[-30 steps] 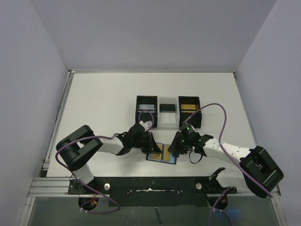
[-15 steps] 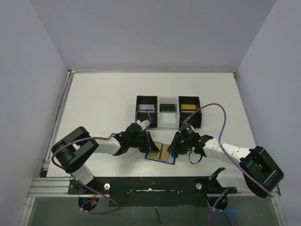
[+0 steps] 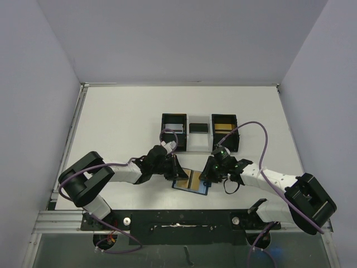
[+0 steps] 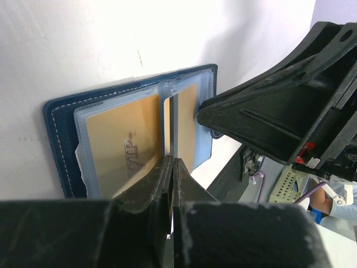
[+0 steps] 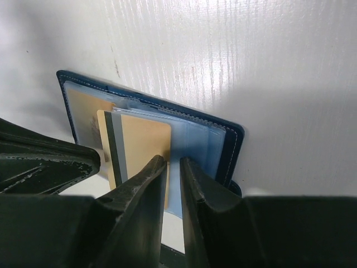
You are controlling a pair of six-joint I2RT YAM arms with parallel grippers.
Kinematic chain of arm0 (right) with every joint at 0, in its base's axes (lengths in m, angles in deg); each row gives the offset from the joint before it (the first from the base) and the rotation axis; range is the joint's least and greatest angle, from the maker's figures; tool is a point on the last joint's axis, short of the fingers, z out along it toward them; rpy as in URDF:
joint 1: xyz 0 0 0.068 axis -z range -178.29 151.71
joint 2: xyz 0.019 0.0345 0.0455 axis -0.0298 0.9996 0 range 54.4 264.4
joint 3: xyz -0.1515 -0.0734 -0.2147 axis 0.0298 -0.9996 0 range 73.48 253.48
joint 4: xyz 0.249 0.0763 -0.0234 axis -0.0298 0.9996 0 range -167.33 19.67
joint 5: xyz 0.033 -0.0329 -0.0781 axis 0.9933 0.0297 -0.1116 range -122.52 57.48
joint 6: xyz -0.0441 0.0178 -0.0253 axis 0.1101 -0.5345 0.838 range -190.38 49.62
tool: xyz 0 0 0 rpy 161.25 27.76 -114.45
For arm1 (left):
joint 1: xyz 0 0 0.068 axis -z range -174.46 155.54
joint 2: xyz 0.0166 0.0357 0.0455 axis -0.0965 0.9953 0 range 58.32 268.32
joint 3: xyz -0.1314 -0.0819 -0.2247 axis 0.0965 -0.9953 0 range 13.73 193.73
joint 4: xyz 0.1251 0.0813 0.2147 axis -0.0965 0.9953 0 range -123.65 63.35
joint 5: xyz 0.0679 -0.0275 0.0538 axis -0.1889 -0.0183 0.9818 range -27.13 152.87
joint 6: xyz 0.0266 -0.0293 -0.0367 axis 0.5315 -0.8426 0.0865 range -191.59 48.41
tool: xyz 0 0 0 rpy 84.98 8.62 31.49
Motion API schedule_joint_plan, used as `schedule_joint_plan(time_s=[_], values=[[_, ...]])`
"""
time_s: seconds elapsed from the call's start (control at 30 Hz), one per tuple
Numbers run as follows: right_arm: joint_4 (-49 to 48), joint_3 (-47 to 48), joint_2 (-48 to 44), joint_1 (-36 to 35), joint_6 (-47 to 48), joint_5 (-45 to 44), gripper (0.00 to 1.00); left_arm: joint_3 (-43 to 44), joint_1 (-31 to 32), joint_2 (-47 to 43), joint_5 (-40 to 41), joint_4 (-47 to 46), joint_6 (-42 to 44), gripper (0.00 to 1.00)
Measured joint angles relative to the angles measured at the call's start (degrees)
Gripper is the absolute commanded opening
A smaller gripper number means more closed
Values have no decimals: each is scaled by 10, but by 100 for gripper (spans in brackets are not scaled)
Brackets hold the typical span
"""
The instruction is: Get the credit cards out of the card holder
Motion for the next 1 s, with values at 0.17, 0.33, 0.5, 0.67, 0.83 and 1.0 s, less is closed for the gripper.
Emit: schedule_joint_plan(time_s=[0.17,0.33,0.5,0.67,0.83,1.0], values=[[28,15,-2,0,12,-10,23,0,-3,-5,0,0,0,0],[65,31,-24,0,25,-16,27,0,-3,-5,0,-1,0,4],[63,54,-38,-1,33,-10,27,0,-3,-5,0,-1,0,20],[56,52,-33,-9,24,0,26,0,-3,-5,0,-1,0,30],[47,22,-4,-16,7,2,25,0,-3,-2,-1,-1,0,35],[28,12,2,-17,-17,10,25,0,-2,5,-5,-2,-1,37]])
